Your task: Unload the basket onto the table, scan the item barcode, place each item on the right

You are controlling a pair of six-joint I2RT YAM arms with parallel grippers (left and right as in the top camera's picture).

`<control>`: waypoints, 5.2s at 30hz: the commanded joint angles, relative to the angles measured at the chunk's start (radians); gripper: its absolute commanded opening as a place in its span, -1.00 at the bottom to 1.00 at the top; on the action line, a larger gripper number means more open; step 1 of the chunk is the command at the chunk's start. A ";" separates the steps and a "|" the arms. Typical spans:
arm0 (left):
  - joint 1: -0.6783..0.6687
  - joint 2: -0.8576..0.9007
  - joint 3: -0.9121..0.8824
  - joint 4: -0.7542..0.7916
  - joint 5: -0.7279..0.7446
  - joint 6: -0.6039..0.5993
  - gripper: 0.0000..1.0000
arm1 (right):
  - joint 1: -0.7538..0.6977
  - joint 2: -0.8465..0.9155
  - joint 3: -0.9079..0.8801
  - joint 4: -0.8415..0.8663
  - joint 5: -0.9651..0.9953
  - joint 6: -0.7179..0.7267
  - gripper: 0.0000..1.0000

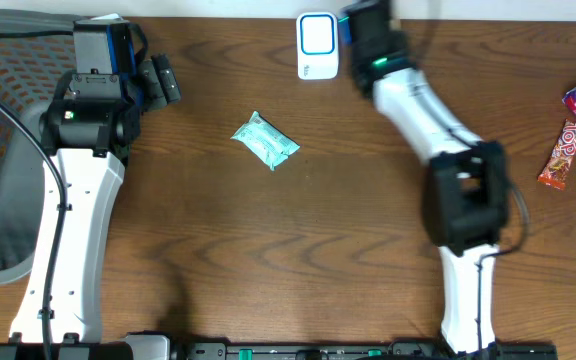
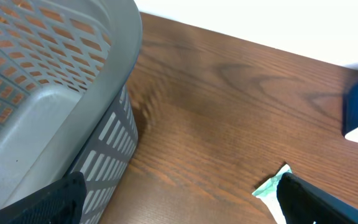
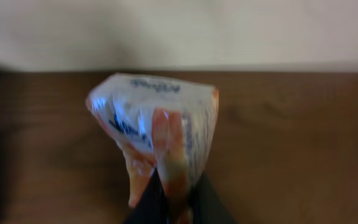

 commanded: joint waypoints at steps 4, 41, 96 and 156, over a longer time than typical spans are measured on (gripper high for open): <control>0.005 0.007 0.002 -0.003 -0.013 -0.013 0.96 | -0.243 -0.113 0.006 -0.236 -0.119 0.303 -0.98; 0.005 0.007 0.002 -0.003 -0.013 -0.013 0.96 | 0.003 -0.084 -0.082 0.278 -0.199 -0.536 -0.98; 0.005 0.007 0.002 -0.003 -0.013 -0.013 0.96 | -0.486 0.055 -0.082 -0.249 0.251 -0.154 0.98; 0.005 0.007 0.002 -0.003 -0.013 -0.013 0.96 | 0.474 0.097 -0.084 -0.215 -0.486 -0.234 0.36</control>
